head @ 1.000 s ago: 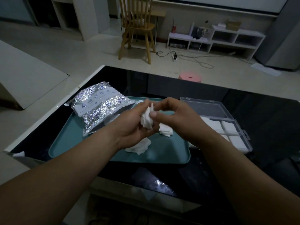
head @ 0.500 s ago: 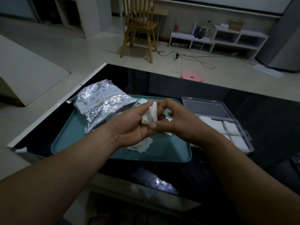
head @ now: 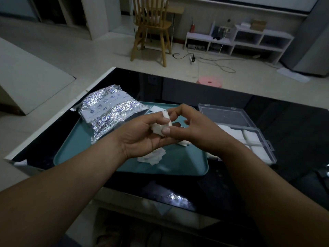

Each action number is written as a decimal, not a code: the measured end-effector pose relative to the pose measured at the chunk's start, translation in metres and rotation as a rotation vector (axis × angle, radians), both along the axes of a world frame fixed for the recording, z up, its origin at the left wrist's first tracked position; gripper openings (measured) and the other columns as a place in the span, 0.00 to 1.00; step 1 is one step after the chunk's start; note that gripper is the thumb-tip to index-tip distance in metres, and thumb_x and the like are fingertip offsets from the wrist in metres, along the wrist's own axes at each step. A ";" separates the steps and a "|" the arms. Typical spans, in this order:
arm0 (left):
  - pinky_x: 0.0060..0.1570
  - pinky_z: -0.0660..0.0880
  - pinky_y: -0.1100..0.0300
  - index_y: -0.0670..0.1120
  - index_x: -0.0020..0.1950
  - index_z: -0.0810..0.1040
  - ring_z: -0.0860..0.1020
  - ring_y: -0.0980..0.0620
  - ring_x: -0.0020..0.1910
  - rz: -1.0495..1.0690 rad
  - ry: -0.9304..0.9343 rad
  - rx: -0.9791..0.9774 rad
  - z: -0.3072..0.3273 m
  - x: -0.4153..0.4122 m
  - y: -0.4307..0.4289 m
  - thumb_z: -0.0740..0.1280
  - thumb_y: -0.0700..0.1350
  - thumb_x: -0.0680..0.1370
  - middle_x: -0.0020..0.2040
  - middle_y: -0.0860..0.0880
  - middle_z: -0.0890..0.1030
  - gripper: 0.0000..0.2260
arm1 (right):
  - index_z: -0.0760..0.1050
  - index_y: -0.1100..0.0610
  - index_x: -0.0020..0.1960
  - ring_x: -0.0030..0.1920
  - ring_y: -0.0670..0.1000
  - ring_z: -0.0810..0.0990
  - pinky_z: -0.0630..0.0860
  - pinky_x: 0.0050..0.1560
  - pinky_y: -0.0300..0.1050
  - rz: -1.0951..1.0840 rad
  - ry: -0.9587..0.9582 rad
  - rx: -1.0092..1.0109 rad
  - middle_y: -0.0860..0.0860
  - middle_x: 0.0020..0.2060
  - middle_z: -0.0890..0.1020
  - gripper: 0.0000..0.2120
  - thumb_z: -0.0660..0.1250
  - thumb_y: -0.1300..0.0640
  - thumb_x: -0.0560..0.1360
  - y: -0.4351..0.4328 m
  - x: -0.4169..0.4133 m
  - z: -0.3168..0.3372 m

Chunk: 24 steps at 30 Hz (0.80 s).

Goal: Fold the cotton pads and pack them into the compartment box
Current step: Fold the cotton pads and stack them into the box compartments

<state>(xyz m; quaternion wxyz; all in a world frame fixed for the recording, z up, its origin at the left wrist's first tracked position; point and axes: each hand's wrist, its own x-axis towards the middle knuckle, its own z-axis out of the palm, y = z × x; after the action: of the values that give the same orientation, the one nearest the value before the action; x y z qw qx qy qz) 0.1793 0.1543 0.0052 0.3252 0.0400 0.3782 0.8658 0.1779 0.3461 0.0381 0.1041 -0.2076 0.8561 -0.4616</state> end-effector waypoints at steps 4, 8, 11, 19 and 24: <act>0.67 0.76 0.44 0.41 0.62 0.77 0.78 0.43 0.61 -0.056 0.008 0.001 -0.002 -0.002 0.001 0.63 0.43 0.83 0.67 0.34 0.71 0.11 | 0.73 0.62 0.56 0.50 0.42 0.85 0.80 0.46 0.32 0.024 -0.010 -0.067 0.50 0.57 0.85 0.18 0.78 0.57 0.75 -0.006 0.006 0.000; 0.66 0.77 0.43 0.42 0.61 0.76 0.78 0.42 0.59 -0.006 -0.046 -0.032 -0.003 -0.004 0.003 0.58 0.48 0.86 0.63 0.36 0.76 0.12 | 0.74 0.62 0.55 0.54 0.37 0.83 0.82 0.54 0.37 0.045 0.001 -0.050 0.48 0.59 0.82 0.17 0.78 0.56 0.75 -0.010 0.005 -0.003; 0.42 0.84 0.56 0.43 0.55 0.79 0.81 0.50 0.41 0.226 -0.145 -0.077 0.000 -0.009 0.004 0.66 0.44 0.83 0.47 0.44 0.79 0.06 | 0.78 0.53 0.53 0.57 0.37 0.80 0.77 0.58 0.39 -0.095 0.059 -0.044 0.41 0.57 0.82 0.12 0.71 0.44 0.79 -0.006 -0.007 -0.005; 0.19 0.63 0.66 0.47 0.55 0.74 0.70 0.54 0.28 0.466 -0.270 -0.289 -0.011 -0.023 -0.007 0.69 0.41 0.78 0.35 0.49 0.74 0.08 | 0.80 0.52 0.64 0.60 0.55 0.80 0.76 0.58 0.47 -0.250 0.145 0.582 0.51 0.61 0.83 0.13 0.65 0.57 0.81 0.003 -0.037 -0.046; 0.20 0.61 0.66 0.46 0.50 0.76 0.70 0.53 0.29 0.433 -0.231 -0.355 -0.009 -0.022 -0.006 0.69 0.41 0.76 0.35 0.49 0.75 0.05 | 0.74 0.49 0.69 0.62 0.57 0.76 0.74 0.62 0.52 -0.152 0.155 0.770 0.53 0.64 0.76 0.22 0.72 0.48 0.78 -0.006 -0.036 -0.060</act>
<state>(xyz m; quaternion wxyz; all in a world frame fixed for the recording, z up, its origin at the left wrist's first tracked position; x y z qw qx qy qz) 0.1570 0.1484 -0.0040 0.1758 -0.1979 0.4837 0.8343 0.1424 0.3400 -0.0216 0.0752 -0.1235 0.9848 -0.0962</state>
